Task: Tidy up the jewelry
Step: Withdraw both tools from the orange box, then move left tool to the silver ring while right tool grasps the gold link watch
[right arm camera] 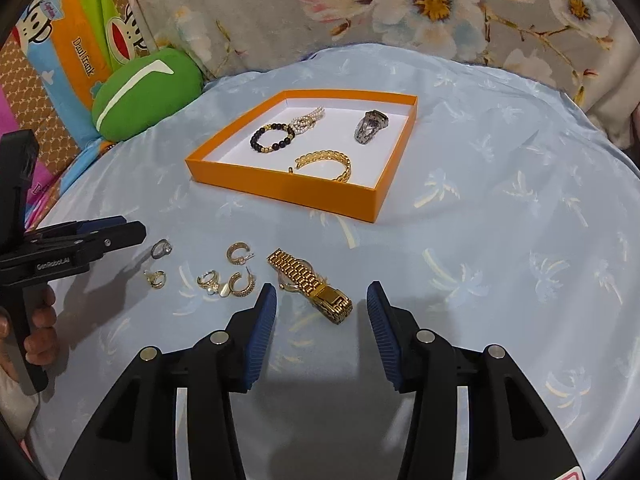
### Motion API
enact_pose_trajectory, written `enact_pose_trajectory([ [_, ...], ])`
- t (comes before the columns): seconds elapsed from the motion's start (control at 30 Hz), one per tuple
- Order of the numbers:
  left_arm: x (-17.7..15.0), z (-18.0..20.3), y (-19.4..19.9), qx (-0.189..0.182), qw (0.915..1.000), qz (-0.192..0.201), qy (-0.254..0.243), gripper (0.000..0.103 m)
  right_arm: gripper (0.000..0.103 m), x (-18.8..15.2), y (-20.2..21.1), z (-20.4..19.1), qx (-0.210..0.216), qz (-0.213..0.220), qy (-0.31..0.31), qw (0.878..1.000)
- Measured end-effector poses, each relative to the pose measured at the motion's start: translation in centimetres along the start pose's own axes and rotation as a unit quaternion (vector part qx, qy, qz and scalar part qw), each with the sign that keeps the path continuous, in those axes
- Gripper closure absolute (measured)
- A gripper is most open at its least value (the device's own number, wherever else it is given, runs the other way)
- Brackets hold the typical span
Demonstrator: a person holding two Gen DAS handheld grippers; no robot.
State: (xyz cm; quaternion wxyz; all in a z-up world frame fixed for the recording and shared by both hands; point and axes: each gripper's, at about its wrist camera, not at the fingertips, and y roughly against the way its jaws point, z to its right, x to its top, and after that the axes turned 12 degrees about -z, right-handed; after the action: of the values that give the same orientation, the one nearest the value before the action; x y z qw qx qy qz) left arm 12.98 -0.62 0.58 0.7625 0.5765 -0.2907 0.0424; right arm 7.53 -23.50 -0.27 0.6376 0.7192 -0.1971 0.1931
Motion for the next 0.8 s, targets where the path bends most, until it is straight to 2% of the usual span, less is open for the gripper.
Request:
enact_pose_trajectory([
  [0.27,-1.3,0.9,-0.3,-0.016,0.9998,-0.011,-0.004,0.042,0.058,0.3,-1.0,-0.2,0.004,-0.022,-0.001,1.000],
  [0.3,-1.4,1.0,-0.3,-0.017,0.9998,-0.011,-0.006,0.042,0.059,0.3,-1.0,-0.3,0.003,-0.021,-0.001,1.000],
  [0.37,-1.6,1.4,-0.2,-0.022,0.9997,-0.010,-0.010,0.039,0.073,0.2,-1.1,-0.6,-0.003,-0.022,0.001,1.000],
  [0.47,-2.0,2.1,-0.2,-0.030,0.9993,-0.014,-0.017,0.035,0.087,0.0,-1.0,-0.8,-0.009,-0.022,-0.006,1.000],
  [0.6,-2.2,3.0,-0.4,-0.018,0.9992,-0.016,-0.031,0.035,0.091,-0.8,-0.7,-1.2,-0.006,-0.020,-0.024,0.999],
  [0.8,-1.3,2.4,-0.8,-0.007,0.9998,-0.014,-0.012,0.036,0.092,-1.4,-0.4,-1.4,-0.001,-0.018,-0.040,0.999],
])
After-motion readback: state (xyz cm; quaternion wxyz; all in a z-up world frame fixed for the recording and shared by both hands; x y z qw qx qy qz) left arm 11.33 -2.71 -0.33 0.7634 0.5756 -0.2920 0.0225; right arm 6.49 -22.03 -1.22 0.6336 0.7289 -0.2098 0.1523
